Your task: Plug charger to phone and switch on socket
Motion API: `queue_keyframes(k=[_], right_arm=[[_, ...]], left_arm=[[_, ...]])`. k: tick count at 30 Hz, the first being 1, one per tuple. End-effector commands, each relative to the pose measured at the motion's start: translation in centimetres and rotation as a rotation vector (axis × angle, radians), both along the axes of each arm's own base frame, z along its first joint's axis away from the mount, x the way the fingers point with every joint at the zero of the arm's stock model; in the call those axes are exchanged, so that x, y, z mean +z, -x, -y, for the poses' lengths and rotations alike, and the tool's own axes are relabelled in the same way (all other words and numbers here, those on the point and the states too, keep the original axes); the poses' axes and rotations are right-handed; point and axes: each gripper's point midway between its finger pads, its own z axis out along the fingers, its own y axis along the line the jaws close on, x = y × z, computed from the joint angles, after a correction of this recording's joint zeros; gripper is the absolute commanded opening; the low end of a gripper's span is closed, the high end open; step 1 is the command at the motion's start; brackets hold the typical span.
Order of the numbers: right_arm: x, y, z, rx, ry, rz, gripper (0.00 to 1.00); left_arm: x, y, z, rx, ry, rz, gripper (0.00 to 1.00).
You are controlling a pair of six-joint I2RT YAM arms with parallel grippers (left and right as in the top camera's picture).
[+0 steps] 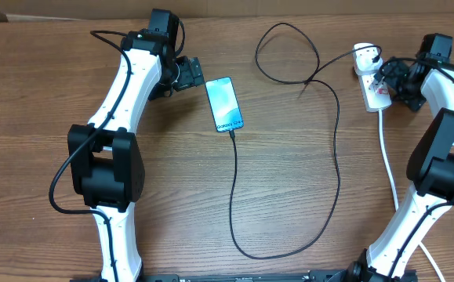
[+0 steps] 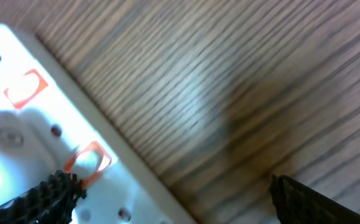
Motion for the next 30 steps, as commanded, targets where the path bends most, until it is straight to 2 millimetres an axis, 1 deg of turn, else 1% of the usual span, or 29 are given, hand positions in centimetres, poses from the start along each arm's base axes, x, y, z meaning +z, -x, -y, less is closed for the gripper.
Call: queue_keyframes(k=[1,4,8,10,14,18,20,22,23,27,30], right_arm=[[3.7,-0.5,-0.3,0.036,0.014,0.066,1.00],[7.2,-0.4,0.1,0.035,0.037,0.116,1.00],[11.6,0.7,0.4,0.022,0.058,0.168,1.00],[14.3,1.5,0.3,0.011,0.065,0.196,1.00],[20.2,4.0,-0.6,0.010,0.091,0.260,1.00],[26.2,7.6,-2.0,0.002,0.113,0.330,1.00],[28.8,9.7,-2.8,-0.002,0.121,0.361,1.00],[30.8,11.8,-3.6,-0.021,0.116,0.385,1.00],[32.0,13.4,-4.3,-0.036,0.109,0.399,1.00],[34.3,17.5,-5.9,-0.035,0.114,0.417,1.00],[35.1,20.3,-7.0,-0.035,0.115,0.421,1.00]], left_arm=[[1.5,-0.4,-0.2,0.020,0.016,0.031,1.00],[1.5,-0.4,-0.2,0.020,0.017,0.031,1.00],[1.5,-0.4,-0.2,0.020,0.016,0.031,1.00],[1.5,-0.4,-0.2,0.020,0.016,0.031,1.00],[1.5,-0.4,-0.3,0.021,0.017,0.031,1.00],[1.5,-0.4,-0.3,0.021,0.017,0.031,1.00],[1.5,-0.4,-0.3,0.020,0.017,0.031,1.00],[1.5,-0.4,-0.2,0.020,0.017,0.031,1.00],[1.5,-0.4,-0.2,0.020,0.017,0.031,1.00],[1.5,-0.4,-0.2,0.020,0.017,0.031,1.00],[1.5,-0.4,-0.3,0.020,0.017,0.031,1.00]])
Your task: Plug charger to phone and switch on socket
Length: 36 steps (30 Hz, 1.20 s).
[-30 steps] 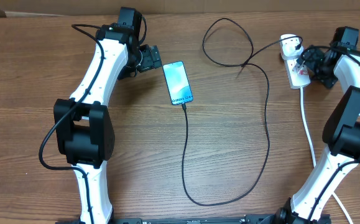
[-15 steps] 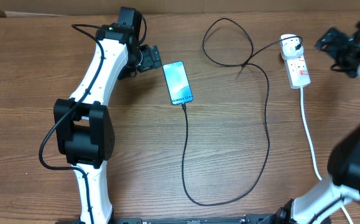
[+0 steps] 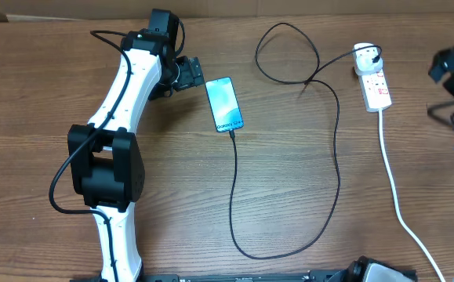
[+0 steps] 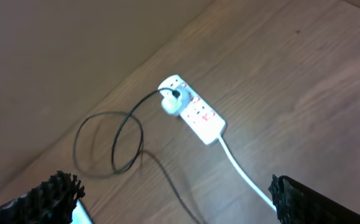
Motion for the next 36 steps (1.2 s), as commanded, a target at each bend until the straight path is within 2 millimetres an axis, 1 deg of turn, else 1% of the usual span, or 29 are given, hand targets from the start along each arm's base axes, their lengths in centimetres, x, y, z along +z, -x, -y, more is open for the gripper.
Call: queue_keyframes(k=[1,6,10,16,18,21,25,36], right_arm=[[1.2,2.7,-1.1,-0.007,-0.003,0.025,1.00],[1.0,6.3,-2.5,-0.007,-0.014,-0.004,1.00],[0.6,8.5,-3.4,-0.004,-0.019,-0.010,1.00],[-1.3,11.4,-4.5,-0.005,-0.027,-0.032,1.00],[-2.1,12.1,-4.9,-0.002,-0.042,-0.062,1.00],[-3.3,13.2,-6.0,0.022,-0.095,-0.128,1.00],[-3.9,13.8,-6.2,0.023,-0.110,-0.161,1.00],[-4.0,13.9,-6.3,0.022,-0.111,-0.168,1.00]], left_arm=[[1.5,-0.4,-0.3,0.021,0.017,0.031,1.00],[1.5,-0.4,-0.3,0.021,0.017,0.031,1.00],[1.5,-0.4,-0.3,0.021,0.017,0.031,1.00],[1.5,-0.4,-0.3,0.021,0.017,0.031,1.00],[1.5,-0.4,-0.3,0.021,0.017,0.031,1.00],[1.5,-0.4,-0.3,0.021,0.017,0.031,1.00],[1.5,-0.4,-0.3,0.021,0.016,0.031,1.00],[1.5,-0.4,-0.3,0.021,0.016,0.031,1.00]])
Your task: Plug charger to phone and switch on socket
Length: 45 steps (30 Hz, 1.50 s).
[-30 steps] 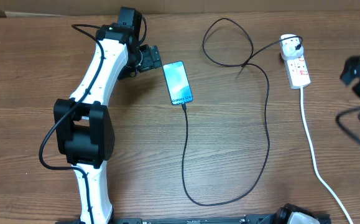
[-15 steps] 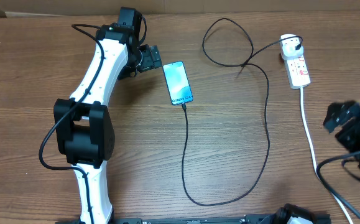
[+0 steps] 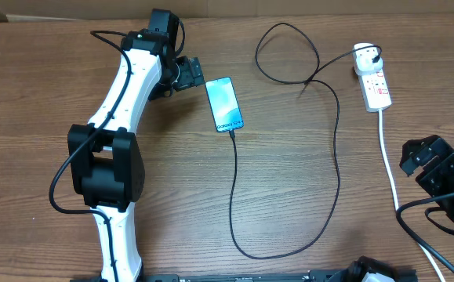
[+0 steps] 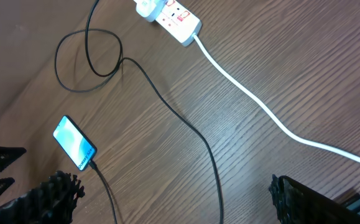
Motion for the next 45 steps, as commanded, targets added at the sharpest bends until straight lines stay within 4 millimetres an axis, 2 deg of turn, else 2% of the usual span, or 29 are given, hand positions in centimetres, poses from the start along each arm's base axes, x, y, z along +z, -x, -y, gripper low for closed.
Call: queue_keyframes(k=[1,7,13,24,29,36,42,45], right_arm=[[-0.2,0.2,-0.1,0.002,-0.004,-0.006,1.00],[-0.4,0.0,0.1,-0.004,0.000,-0.019,1.00],[0.1,-1.7,0.2,0.081,0.077,0.057,1.00],[1.0,-3.9,-3.2,0.315,0.254,0.401,1.00],[1.2,-4.2,-4.7,0.402,0.337,0.569,1.00],[-0.9,-4.7,-4.9,0.401,0.375,0.684,1.00],[-3.6,-5.4,-5.0,0.397,0.398,0.765,1.00],[-4.6,-5.4,-5.7,0.446,0.446,0.810,1.00]], left_arm=[[1.5,-0.4,-0.3,0.021,0.016,0.031,1.00],[1.5,-0.4,-0.3,0.021,0.017,0.031,1.00],[1.5,-0.4,-0.3,0.021,0.017,0.031,1.00],[1.5,-0.4,-0.3,0.021,0.017,0.031,1.00],[1.5,-0.4,-0.3,0.021,0.017,0.031,1.00],[1.5,-0.4,-0.3,0.021,0.017,0.031,1.00],[1.5,-0.4,-0.3,0.021,0.017,0.031,1.00],[1.5,-0.4,-0.3,0.021,0.017,0.031,1.00]])
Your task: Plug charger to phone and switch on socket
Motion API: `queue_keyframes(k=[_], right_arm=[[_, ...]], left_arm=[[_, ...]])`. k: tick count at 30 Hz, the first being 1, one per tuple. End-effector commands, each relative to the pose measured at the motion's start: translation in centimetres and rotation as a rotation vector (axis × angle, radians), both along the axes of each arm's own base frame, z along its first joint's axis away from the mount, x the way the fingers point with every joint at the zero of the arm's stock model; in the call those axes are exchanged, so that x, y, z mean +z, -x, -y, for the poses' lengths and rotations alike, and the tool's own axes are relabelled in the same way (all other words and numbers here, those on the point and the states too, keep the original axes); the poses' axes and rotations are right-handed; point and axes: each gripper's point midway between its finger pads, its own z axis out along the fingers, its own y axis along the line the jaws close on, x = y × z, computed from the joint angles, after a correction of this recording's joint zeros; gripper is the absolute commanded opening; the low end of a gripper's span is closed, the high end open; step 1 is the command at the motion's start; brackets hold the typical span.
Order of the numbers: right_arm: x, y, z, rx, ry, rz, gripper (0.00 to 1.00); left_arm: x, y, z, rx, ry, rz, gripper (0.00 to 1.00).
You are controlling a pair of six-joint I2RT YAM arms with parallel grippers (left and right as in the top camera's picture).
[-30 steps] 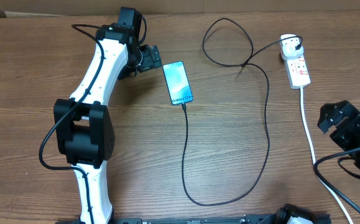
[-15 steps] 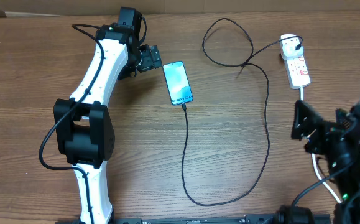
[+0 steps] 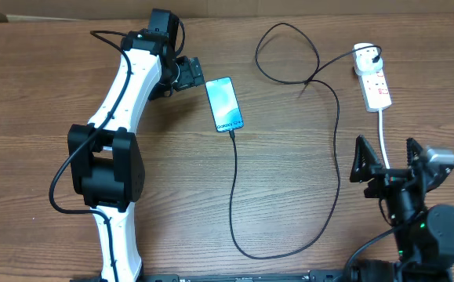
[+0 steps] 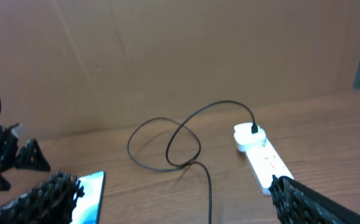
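The phone (image 3: 224, 104) lies lit, face up, at the far middle of the table, also seen as the phone (image 4: 86, 196) in the right wrist view. A black cable (image 3: 337, 149) enters the phone's near end, loops round the table and ends at a white plug (image 3: 365, 53) in the white power strip (image 3: 375, 88). My left gripper (image 3: 192, 75) stands open just left of the phone, not touching it. My right gripper (image 3: 385, 157) is open and empty at the near right, well short of the power strip (image 4: 262, 160), facing the far wall.
The strip's white cord (image 3: 385, 141) runs back toward the near right, passing between my right fingers in the overhead view. The black cable forms a loop (image 4: 167, 144) near the back. A brown wall stands behind the table's far edge.
My right gripper has moved from the right edge of the table, where it looked down on the wood, to the near right, level and facing the wall. Phone, cable and left arm are unchanged.
My right gripper was open right over the power strip's switches. Then it was high off the right edge, then low at the right side, and now it is back by its base. The phone stayed cabled and the left arm still throughout.
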Motion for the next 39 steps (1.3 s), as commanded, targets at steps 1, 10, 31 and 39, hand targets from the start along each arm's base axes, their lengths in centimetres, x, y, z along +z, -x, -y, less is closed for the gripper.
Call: queue_keyframes(k=[1,10,31,39], right_arm=[[-0.9,0.3,-1.1,0.052,0.067,0.042,1.00],[-2.9,0.7,-1.7,0.082,0.149,0.088,1.00],[-5.7,0.2,-1.2,0.044,0.157,0.224,1.00],[-6.6,0.0,-1.1,0.042,0.161,0.223,1.00]], left_arm=[[1.5,-0.4,-0.3,0.021,0.016,0.031,1.00],[1.5,-0.4,-0.3,0.021,0.016,0.031,1.00],[1.5,-0.4,-0.3,0.021,0.016,0.031,1.00],[1.5,-0.4,-0.3,0.021,0.016,0.031,1.00]])
